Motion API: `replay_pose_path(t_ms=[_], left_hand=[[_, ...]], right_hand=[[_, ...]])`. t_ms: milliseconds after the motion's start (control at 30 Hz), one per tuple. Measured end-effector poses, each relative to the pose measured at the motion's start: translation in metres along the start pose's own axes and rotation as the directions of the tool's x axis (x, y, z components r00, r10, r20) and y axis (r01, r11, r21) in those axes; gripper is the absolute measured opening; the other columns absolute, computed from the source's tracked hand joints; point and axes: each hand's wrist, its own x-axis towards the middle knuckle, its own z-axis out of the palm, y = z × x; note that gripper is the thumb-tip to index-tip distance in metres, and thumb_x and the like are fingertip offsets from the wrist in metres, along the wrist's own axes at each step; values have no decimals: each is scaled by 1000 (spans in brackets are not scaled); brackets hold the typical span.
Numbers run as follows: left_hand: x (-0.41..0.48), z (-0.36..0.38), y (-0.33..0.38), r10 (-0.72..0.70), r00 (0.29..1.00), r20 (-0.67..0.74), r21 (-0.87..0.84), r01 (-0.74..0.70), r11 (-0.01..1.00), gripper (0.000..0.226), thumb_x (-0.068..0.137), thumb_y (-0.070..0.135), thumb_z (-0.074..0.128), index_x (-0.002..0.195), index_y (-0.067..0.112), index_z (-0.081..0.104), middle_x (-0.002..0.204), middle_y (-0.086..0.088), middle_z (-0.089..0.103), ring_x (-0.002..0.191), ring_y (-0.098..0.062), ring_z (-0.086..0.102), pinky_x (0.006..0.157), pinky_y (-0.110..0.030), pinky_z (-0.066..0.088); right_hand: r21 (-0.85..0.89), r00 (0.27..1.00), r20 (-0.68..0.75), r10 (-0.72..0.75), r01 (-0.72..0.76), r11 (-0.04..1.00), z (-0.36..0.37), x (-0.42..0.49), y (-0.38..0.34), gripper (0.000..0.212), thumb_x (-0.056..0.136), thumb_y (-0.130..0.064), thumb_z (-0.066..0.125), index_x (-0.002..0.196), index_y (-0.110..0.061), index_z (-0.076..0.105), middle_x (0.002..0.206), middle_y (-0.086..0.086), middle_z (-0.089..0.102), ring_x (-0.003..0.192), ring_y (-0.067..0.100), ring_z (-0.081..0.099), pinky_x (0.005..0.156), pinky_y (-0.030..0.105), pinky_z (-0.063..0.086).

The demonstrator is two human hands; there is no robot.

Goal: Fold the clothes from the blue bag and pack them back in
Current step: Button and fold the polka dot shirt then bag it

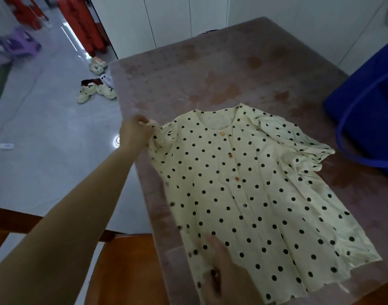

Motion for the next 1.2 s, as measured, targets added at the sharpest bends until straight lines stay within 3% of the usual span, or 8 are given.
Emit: replay_pose_path(t_ms=[100, 200, 267, 433, 733, 1000, 1100, 1200], left_hand=[[-7, 28, 25, 23, 956, 293, -237, 49, 970, 55, 81, 32, 69, 130, 16, 50, 101, 0, 58, 96, -18, 59, 86, -32, 51], [-14, 62, 27, 71, 870, 488, -29, -66, 997, 25, 92, 20, 52, 117, 15, 53, 83, 5, 48, 82, -11, 48, 76, -20, 41], [-13, 69, 31, 126, 894, 430, 101, -186, 977, 17, 94, 13, 45, 105, 23, 54, 86, 4, 47, 75, -9, 45, 64, -13, 35], [4, 80, 67, 276, 916, 292, 260, -354, 899, 40, 92, 16, 51, 131, 11, 50, 136, -15, 46, 109, -31, 57, 92, -35, 43], [-45, 181, 203, 574, 627, 527, 85, -710, 699, 40, 94, 28, 53, 131, 15, 52, 129, -8, 57, 116, -26, 54, 96, -33, 41], [-71, 270, 252, 496, 368, 787, 132, -885, 447, 40, 83, 36, 66, 120, 26, 58, 121, 0, 61, 105, -22, 58, 90, -36, 49], [-65, 270, 252, 553, 440, 707, 134, -852, 506, 17, 87, 28, 60, 100, 19, 64, 99, -2, 65, 92, -23, 62, 78, -31, 50], [-40, 257, 263, 562, 680, 471, 28, -648, 761, 9, 87, 21, 55, 86, 18, 64, 89, -7, 68, 88, -27, 63, 79, -35, 52]], right_hand=[[-214, 995, -9, 102, -101, 972, -22, 3, 38, 70, 77, -54, 20, 134, -54, -21, 58, -6, 50, 46, 9, 45, 49, 17, 41], [-338, 991, -13, 133, -130, 932, -36, 7, 57, 80, 91, -53, 35, 138, -40, -28, 61, -10, 51, 48, 5, 42, 47, 15, 36], [-360, 987, -27, 155, -155, 920, -52, 7, 65, 81, 91, -52, 39, 143, -39, -23, 70, -12, 55, 54, 3, 46, 56, 16, 42], [-231, 904, -330, 271, -356, 906, -107, 7, 96, 70, 88, -48, 53, 145, -36, 15, 82, -17, 55, 66, 0, 55, 63, 23, 51], [-47, 622, -659, 423, -596, 802, -161, 9, 162, 52, 86, -39, 57, 128, -15, 39, 115, 15, 53, 98, 36, 56, 80, 47, 49], [-37, 668, -571, 477, -601, 798, -164, 4, 178, 56, 91, -38, 51, 139, -31, 21, 122, 5, 53, 108, 28, 55, 94, 45, 44], [17, 674, -580, 458, -552, 834, -163, 0, 187, 52, 94, -34, 49, 135, -37, 17, 110, 1, 61, 87, 27, 63, 78, 40, 52], [132, 602, -626, 496, -545, 828, -167, -4, 195, 53, 96, -34, 47, 139, -37, 16, 90, -2, 60, 76, 25, 64, 64, 40, 56]])
